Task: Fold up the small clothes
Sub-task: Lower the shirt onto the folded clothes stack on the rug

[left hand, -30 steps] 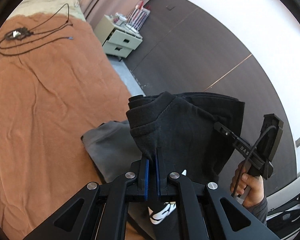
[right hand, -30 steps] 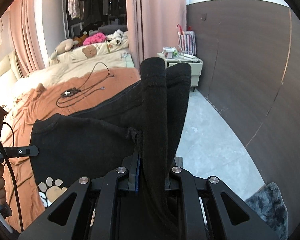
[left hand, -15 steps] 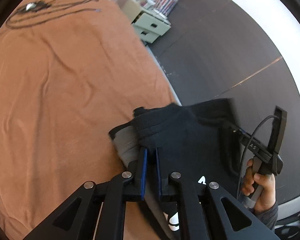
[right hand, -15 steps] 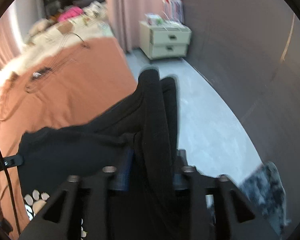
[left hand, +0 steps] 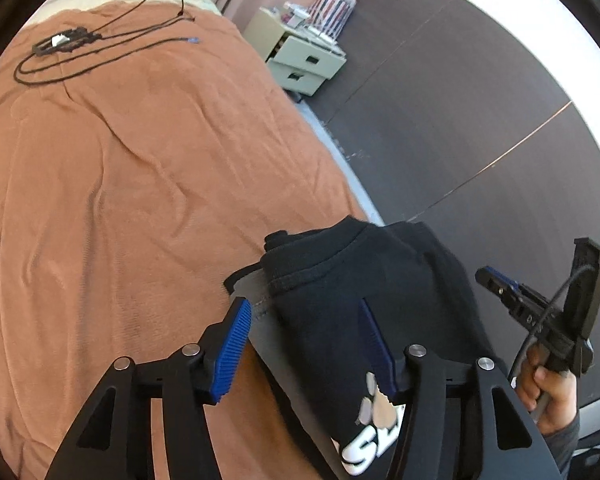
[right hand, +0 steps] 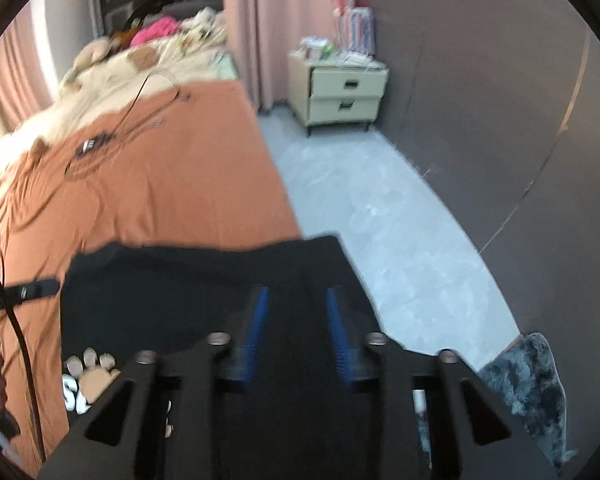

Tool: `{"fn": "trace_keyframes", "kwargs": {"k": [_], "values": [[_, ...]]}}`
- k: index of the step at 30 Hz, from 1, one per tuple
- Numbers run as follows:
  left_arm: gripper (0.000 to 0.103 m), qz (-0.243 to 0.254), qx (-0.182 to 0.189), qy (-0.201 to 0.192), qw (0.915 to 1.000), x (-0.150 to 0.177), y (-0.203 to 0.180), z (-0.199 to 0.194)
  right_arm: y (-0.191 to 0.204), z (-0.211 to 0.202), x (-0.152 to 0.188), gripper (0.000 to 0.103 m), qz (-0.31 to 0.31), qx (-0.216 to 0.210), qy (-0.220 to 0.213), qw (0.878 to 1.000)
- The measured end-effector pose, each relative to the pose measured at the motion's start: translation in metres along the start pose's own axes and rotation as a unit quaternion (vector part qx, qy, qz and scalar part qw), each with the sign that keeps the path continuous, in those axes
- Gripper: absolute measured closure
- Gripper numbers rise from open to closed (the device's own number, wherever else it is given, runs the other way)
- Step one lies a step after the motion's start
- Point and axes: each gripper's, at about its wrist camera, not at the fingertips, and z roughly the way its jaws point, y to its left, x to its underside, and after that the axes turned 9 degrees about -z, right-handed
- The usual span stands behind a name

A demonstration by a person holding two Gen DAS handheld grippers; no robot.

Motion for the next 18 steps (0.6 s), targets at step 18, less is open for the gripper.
{"fn": "trace_keyframes", "kwargs": {"k": [18], "values": [[0.04, -0.013, -0.03, -0.009, 0.9994, 0.001, 0.026, 0.01, -0.042, 0.017, -0.033, 0.093, -0.027, 0.021, 0.043, 0.999]]}}
